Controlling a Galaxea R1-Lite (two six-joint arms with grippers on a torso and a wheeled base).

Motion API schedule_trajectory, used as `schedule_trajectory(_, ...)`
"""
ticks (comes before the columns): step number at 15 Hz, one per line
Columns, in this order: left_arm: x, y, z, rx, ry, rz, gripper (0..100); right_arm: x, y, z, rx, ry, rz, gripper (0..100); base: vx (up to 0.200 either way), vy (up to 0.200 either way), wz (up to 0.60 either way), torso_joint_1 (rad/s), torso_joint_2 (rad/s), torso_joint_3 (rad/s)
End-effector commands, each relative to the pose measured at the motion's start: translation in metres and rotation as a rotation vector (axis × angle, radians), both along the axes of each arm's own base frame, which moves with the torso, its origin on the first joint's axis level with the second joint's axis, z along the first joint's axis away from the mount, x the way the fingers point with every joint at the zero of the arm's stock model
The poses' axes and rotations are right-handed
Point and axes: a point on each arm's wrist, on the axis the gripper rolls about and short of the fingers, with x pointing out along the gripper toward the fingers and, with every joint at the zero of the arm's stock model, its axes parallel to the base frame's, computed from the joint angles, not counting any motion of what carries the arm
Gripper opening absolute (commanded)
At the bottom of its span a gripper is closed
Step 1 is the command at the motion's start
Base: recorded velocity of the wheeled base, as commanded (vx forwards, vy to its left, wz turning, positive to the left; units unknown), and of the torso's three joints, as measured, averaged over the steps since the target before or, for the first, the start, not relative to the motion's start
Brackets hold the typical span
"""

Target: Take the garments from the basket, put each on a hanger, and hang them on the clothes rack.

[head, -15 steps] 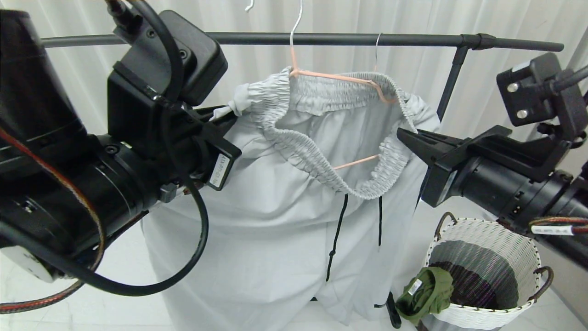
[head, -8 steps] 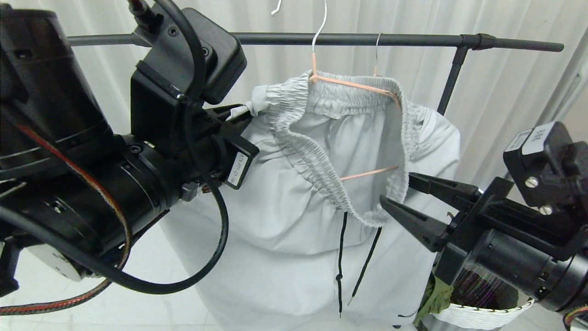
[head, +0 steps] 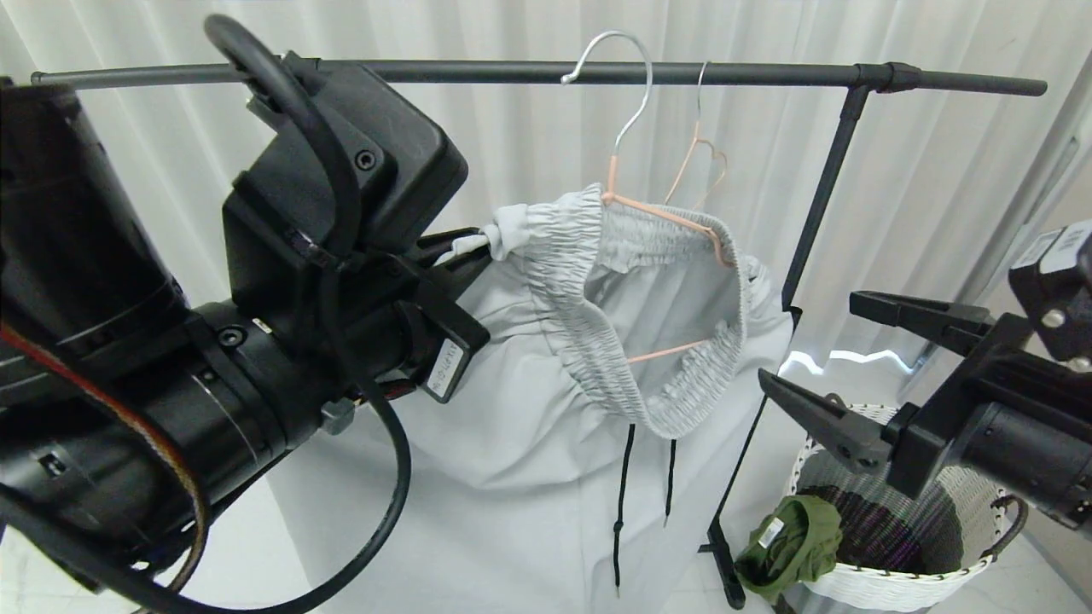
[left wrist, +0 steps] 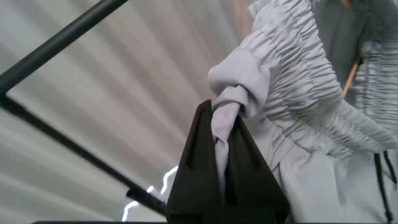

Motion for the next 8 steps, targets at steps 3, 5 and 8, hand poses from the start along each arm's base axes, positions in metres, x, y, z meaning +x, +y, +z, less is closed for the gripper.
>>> schedule_trajectory(3, -0.008, 0.005, 0.002, -0.006, -0.014, -0.092, 0, 0.01, -0.016, 0.026, -0.081, -0.106, 0.009, 100, 0.0, 0.0, 0.0, 0.0, 0.0, 0.0)
schedule_trajectory(5, -0.012, 0.002, 0.003, -0.012, -0.015, -0.116, 0, 0.015, -0.011, 0.032, -0.128, -0.124, 0.057, 100, 0.0, 0.0, 0.0, 0.0, 0.0, 0.0)
schedule_trajectory(8, -0.017, -0.004, 0.004, -0.022, -0.022, -0.152, 0, 0.029, 0.004, 0.039, -0.163, -0.164, 0.093, 100, 0.0, 0.0, 0.0, 0.0, 0.0, 0.0)
